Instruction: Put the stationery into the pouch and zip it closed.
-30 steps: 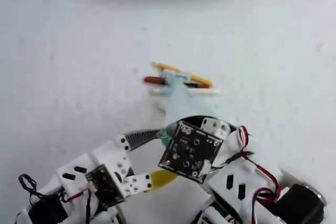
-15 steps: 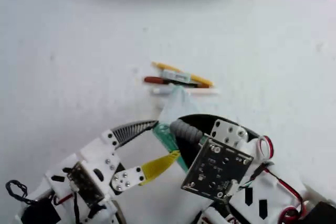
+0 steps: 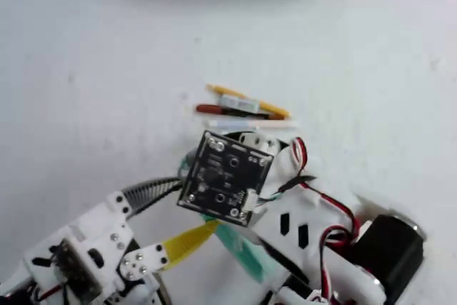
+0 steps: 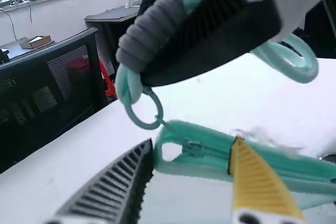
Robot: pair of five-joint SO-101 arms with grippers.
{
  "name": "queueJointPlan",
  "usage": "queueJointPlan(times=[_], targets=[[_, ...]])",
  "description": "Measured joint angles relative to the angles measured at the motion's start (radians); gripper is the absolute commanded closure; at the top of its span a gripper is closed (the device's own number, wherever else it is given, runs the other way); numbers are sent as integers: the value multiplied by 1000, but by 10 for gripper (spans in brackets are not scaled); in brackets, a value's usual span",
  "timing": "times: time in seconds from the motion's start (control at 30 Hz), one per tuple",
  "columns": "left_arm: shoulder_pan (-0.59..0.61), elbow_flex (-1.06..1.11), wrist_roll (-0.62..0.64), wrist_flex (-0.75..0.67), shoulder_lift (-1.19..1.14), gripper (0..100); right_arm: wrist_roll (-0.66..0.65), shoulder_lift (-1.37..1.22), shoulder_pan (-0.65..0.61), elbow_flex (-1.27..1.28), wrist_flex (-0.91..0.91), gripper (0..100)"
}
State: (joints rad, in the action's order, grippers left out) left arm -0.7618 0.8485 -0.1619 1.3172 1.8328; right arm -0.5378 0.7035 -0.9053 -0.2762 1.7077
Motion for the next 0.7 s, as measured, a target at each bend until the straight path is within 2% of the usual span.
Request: queueJointPlan(times=[0.13,0.27,0.47,0.7], targets=[[2,-63,2,101,0,751,23,-6,29,107,0,981],[78,-55,-18,104,2,751,26,14,40,238,-2,981],[256,74,-40,-71,2,751,26,133,37,252,-2,981],[287,187,5,-239,2,751,26,140,48,253,-2,981]])
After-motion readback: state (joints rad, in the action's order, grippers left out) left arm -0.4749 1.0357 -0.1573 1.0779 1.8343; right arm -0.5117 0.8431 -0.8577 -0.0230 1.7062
